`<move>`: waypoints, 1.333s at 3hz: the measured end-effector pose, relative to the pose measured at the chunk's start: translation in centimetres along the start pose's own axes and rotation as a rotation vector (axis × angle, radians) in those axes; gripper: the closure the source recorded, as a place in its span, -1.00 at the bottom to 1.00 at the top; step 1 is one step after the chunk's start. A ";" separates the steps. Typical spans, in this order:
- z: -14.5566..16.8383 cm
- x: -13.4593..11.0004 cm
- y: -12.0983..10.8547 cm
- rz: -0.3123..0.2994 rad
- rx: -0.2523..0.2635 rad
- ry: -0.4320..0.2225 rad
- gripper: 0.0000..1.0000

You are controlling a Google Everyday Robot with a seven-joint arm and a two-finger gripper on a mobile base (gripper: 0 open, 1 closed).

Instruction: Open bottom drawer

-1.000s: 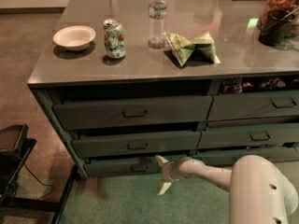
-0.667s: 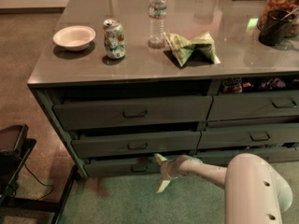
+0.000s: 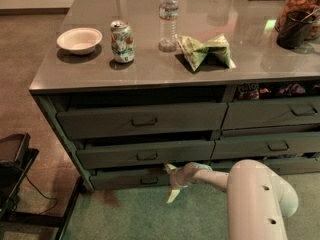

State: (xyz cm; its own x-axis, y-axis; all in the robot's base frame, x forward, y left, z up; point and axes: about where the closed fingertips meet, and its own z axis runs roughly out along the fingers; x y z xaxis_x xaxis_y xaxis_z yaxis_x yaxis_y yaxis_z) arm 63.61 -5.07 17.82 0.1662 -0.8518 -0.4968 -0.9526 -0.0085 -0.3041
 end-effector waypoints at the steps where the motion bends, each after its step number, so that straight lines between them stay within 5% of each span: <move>1: 0.8 0.3 -0.4 0.000 -0.013 0.018 -1.00; 4: 2.4 1.1 -0.4 0.013 -0.072 0.091 -1.00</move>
Offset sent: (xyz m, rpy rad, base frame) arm 0.0178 0.0015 -0.0200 -0.0808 0.0481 -0.0009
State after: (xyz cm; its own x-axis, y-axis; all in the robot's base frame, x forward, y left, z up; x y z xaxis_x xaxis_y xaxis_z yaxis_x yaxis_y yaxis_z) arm 64.80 -4.68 15.43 0.1331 -0.8962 -0.4232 -0.9710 -0.0323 -0.2369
